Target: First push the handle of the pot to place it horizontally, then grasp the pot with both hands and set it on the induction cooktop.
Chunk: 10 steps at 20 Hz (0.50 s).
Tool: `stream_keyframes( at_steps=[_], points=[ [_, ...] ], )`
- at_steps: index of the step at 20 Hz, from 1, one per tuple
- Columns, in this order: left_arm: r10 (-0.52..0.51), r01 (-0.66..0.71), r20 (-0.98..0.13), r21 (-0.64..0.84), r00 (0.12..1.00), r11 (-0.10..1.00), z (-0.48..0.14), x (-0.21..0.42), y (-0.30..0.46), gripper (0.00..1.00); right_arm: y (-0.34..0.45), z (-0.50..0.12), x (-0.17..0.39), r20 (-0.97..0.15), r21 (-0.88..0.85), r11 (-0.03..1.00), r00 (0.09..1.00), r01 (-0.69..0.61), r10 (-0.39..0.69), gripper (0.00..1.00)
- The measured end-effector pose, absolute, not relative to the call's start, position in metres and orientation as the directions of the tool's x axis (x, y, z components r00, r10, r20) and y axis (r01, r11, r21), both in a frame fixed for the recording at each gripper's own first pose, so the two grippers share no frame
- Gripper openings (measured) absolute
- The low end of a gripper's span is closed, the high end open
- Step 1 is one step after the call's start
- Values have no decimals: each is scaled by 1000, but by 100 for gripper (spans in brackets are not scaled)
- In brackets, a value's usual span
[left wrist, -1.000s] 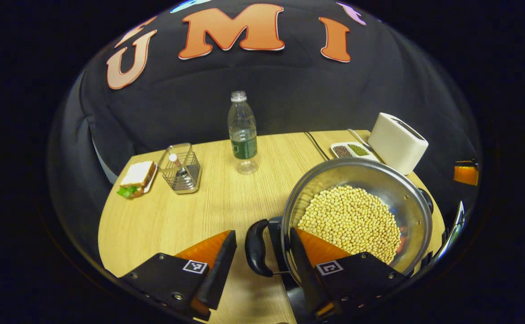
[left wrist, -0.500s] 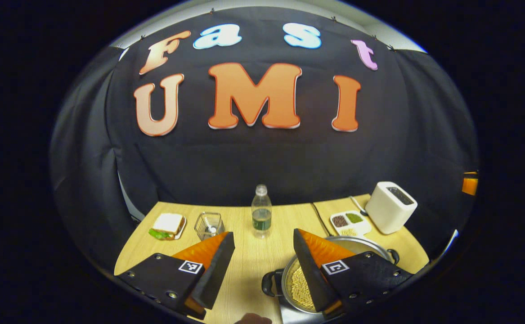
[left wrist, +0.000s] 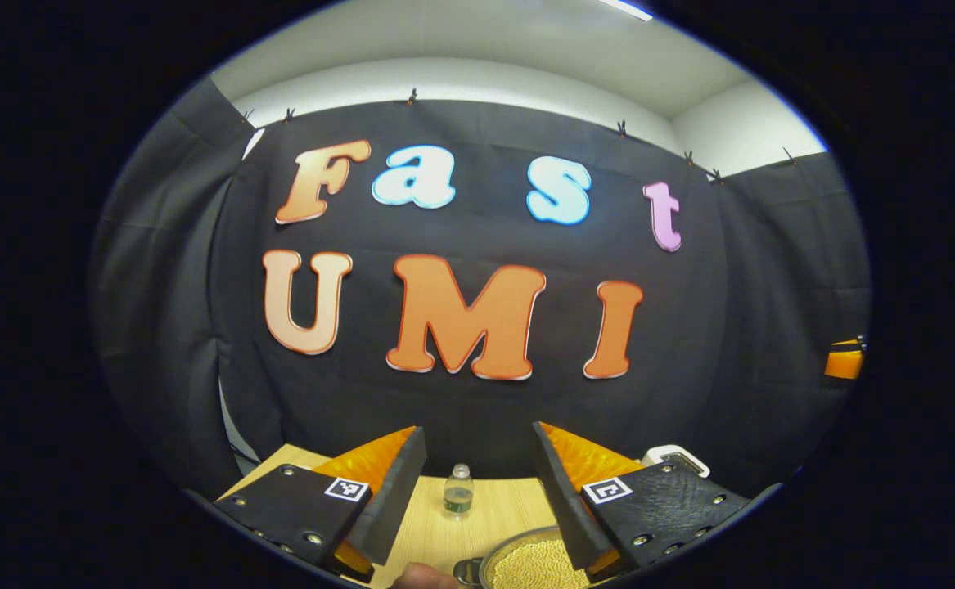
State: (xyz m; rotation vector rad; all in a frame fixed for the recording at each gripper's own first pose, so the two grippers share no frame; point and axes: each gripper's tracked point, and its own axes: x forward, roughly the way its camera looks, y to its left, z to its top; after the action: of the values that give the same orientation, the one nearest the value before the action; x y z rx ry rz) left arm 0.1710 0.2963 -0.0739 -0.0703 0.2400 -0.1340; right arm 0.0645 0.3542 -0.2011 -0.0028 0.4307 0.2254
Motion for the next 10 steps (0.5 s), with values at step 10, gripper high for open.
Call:
stream_keyframes(
  at_steps=[10],
  points=[
    [-115, 116, 20, -125, 993, 985, 58, 166, 308, 77, 353, -137, 98, -225, 1, 978, 953, -206, 201, 98]
  ],
)
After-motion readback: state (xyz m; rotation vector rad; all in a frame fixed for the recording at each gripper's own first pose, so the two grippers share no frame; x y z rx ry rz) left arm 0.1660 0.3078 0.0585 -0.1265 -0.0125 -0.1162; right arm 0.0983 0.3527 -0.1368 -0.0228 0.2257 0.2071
